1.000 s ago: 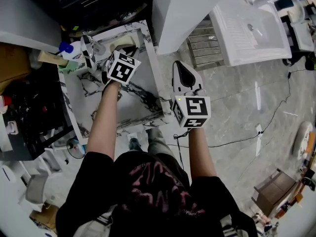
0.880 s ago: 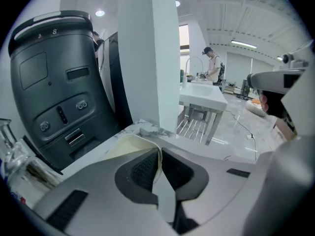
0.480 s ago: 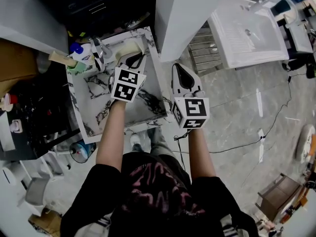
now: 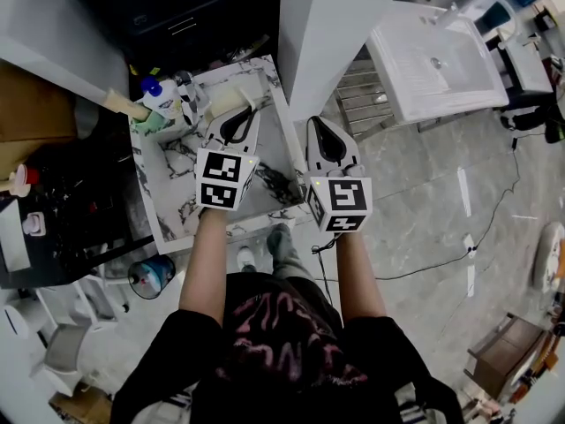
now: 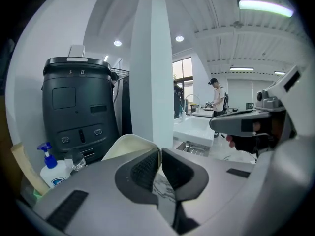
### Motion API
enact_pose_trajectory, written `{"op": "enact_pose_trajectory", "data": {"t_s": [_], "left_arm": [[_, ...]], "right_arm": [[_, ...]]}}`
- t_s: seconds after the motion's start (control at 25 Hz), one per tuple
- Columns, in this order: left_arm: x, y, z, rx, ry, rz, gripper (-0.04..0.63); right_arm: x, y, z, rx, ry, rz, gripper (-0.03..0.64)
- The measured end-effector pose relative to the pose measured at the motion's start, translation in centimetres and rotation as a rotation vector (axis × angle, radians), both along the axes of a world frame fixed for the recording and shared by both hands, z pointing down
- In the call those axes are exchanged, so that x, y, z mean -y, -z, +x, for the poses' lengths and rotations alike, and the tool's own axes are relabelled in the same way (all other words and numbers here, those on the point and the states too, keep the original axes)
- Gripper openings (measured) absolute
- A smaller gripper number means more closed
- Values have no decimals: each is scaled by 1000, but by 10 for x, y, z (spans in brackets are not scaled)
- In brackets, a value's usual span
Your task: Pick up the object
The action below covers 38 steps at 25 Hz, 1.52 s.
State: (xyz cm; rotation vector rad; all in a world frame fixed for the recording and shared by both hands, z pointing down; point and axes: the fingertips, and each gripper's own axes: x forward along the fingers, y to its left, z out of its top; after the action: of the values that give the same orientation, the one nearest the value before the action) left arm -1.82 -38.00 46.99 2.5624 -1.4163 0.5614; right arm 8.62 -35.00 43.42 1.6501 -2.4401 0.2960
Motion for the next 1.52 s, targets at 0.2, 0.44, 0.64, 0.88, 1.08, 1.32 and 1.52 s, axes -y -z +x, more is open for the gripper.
{"op": "enact_pose_trajectory", "data": {"t_s": [0.2,0.44,0.64,0.88,1.08,1.32,1.52], "left_arm": [[-18,21,-5,-26,0,40,35],[-37,48,-13,-49,0,91,35],[-48,77,-25,-60,16,152,35],[-61,112,-39,-83,27,226,35],[-72,139,-50,-98,35,283,35],[-86,174,-61,-124,45,363,35],[-98,185,-66,-145,39,383,35]], "right_arm": [[-11,11,-6,-14,-4,16,15],[-25,30,-12,-31,-3,54,15],[-37,48,-16,-46,-6,87,15],[-47,76,-22,-55,-10,143,15],[-56,99,-25,-66,-16,190,15],[-67,129,-29,-74,-23,243,15],[-76,138,-36,-71,-22,260,15]]}}
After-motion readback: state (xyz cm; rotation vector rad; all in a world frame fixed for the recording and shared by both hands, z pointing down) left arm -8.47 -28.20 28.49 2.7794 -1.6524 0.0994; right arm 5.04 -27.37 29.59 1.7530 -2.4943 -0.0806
